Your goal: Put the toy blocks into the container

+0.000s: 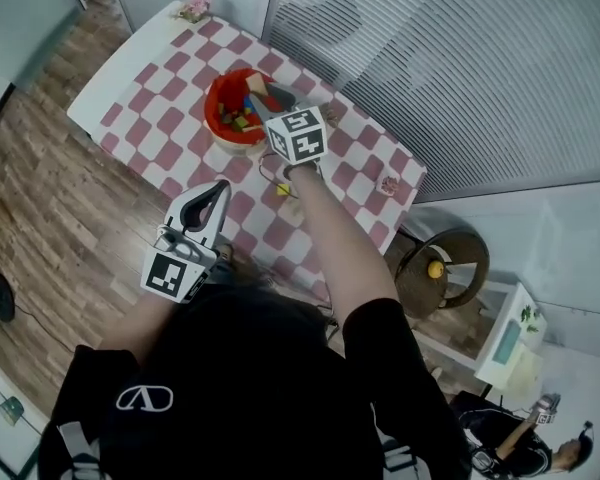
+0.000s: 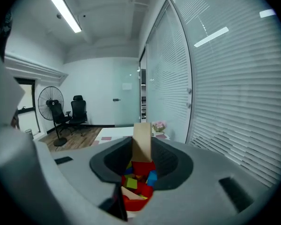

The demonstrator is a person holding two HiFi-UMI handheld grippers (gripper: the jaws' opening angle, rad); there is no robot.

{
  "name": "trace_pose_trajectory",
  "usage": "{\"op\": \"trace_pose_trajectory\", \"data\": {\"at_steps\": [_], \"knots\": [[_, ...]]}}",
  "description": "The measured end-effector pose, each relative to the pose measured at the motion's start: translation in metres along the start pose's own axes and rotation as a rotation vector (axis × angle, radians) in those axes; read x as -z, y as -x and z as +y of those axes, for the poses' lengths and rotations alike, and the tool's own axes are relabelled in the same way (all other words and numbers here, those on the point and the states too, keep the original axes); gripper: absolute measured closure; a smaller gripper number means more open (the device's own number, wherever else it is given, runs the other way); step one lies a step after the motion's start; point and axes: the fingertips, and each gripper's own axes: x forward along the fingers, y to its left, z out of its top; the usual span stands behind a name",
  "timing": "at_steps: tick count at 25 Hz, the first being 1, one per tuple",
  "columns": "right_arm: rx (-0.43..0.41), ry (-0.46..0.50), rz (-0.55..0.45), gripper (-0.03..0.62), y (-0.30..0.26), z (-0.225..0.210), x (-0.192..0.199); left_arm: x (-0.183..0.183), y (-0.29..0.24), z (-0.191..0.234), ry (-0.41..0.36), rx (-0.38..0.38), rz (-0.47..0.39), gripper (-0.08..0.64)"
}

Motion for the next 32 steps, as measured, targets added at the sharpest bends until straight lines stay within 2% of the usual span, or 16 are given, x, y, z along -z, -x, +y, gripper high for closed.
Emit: {"op": "trace_pose_trajectory", "data": {"at_steps": [2,3,4,7,10,15,20,25,32], "knots": [[0.013,0.006,-0.009,0.438,-0.004,-0.001,0.001,0.003,0.002,0.002,0.006,-0.005,0.021,0.554],[0.019,0.001,-0.013,0.315,-0.007,-0.003,0.002,-0.002,0.001,0.004,0.008,-0.013,0.008,0.554],[0.021,-0.008,-0.014,0.246,-0.009,-0.003,0.003,-0.009,-0.001,0.006,0.009,-0.022,-0.011,0.554],[0.015,-0.007,-0.016,0.248,-0.006,0.0,0.001,-0.008,0.001,0.005,0.014,-0.026,-0.003,0.554],[0.033,-0.005,-0.06,0.266,0.012,-0.001,-0.013,0.007,0.005,0.0,0.017,-0.002,0.034,0.554],[0.078,0.016,-0.157,0.282,0.071,-0.005,-0.037,0.003,-0.006,-0.009,0.025,0.015,0.007,0.554],[0.149,0.008,-0.238,0.289,0.146,-0.01,-0.041,-0.016,-0.025,-0.02,0.024,0.051,-0.051,0.554],[0.218,-0.018,-0.242,0.299,0.21,-0.008,-0.016,-0.019,-0.035,-0.031,0.033,0.08,-0.081,0.554],[0.278,-0.077,-0.212,0.301,0.263,0.022,0.038,-0.002,-0.041,-0.039,0.046,0.115,-0.023,0.554]]}}
